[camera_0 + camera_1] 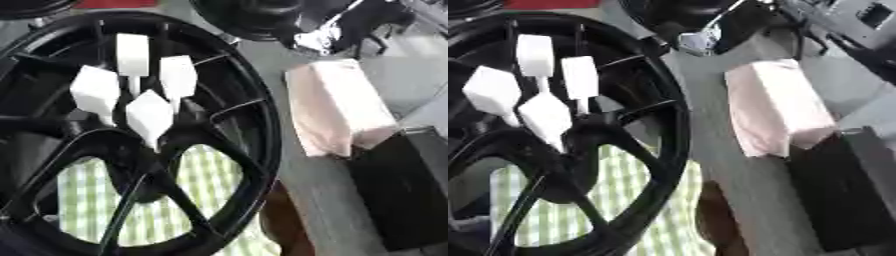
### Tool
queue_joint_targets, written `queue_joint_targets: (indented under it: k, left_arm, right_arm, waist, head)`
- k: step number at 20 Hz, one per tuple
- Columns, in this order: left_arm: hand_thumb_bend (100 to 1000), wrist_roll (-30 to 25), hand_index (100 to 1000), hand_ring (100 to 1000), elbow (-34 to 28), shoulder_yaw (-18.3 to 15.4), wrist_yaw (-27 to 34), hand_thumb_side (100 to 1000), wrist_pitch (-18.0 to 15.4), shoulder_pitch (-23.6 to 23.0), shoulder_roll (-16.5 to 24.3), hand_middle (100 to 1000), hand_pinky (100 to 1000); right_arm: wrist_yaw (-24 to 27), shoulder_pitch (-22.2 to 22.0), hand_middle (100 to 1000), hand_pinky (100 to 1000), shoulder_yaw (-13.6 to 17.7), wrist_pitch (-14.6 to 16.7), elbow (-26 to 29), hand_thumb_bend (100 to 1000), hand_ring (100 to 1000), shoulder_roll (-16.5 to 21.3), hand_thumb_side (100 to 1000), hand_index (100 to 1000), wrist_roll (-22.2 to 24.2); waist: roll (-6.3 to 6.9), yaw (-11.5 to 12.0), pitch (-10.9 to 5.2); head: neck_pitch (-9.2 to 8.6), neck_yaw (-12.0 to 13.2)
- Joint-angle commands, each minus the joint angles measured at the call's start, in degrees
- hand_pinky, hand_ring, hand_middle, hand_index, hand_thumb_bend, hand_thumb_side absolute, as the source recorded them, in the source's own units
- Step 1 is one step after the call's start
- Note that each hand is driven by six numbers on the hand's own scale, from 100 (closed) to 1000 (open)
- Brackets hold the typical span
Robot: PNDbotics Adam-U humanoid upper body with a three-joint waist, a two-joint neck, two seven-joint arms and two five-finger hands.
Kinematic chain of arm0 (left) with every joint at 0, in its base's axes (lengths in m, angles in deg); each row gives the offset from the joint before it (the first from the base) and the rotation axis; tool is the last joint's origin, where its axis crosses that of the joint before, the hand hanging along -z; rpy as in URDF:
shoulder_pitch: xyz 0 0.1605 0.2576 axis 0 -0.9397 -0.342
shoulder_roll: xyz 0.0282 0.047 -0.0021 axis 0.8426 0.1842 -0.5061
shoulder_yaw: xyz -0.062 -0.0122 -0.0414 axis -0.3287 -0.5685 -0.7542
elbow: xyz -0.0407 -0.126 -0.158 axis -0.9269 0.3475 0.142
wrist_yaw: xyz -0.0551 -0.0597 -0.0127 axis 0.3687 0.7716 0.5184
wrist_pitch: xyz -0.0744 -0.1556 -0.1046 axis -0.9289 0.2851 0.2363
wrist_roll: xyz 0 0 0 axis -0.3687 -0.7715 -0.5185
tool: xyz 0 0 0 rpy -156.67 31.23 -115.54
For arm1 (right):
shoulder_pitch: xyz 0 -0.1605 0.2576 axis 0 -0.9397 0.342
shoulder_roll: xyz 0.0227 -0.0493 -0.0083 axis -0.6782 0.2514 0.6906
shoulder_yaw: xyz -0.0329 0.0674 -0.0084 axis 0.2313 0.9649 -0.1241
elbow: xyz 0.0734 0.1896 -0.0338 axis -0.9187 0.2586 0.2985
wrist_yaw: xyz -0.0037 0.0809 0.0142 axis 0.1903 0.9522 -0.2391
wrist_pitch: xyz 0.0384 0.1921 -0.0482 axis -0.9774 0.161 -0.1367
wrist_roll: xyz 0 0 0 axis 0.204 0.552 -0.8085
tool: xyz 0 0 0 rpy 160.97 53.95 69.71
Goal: Pull the pin out of the wheel hub.
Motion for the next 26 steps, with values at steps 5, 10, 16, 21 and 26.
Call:
queue_joint_targets:
  k: [5, 10, 16, 21, 26]
  left_arm:
    - [428, 0.2, 749, 736, -1.0, -0.7, 0.0, 641, -0.4, 0.2, 1.2, 646, 865]
    - [427, 0.1, 749, 736, -1.0, -0.4, 0.0, 641, -0.2, 0.5, 1.5, 645, 866]
    - [428, -0.4, 749, 736, -1.0, 0.0, 0.3, 640, -0.1, 1.0, 2.0, 645, 867]
    - [427, -0.7, 749, 737, -1.0, 0.2, 0.5, 641, 0.0, 1.4, 2.2, 645, 868]
    - [431, -0.8, 749, 737, -1.0, 0.2, 0.6, 640, 0.1, 1.6, 2.3, 645, 869]
  right_arm:
    - [0.6, 0.0, 708, 890, 1.1, -0.4, 0.5, 100, 899, 2.2, 532, 813, -0.1]
    - [0.2, 0.7, 728, 893, -0.9, -1.2, 0.5, 100, 910, 2.8, 602, 824, 1.2]
    - [-1.4, 4.4, 757, 905, -6.1, -3.3, 0.5, 100, 936, 2.9, 622, 854, 3.0]
    - [-1.7, 8.3, 771, 916, -10.2, -6.1, 0.5, 100, 954, 1.6, 603, 871, 4.4]
    - [-2.3, 11.2, 789, 929, -13.2, -9.2, 0.5, 100, 978, 0.0, 549, 892, 6.2]
  waist:
    - [0.07, -0.2, -1.3]
    - [-0.31, 0.0, -1.3]
    - [-0.87, 0.8, -1.55]
    - [-1.3, 1.4, -1.68]
    - [-1.58, 1.6, -1.85]
  head:
    - [0.51, -0.1]
    - [0.54, -0.7]
    - [0.72, -2.4]
    - [1.02, -3.3]
    - [1.51, -3.8]
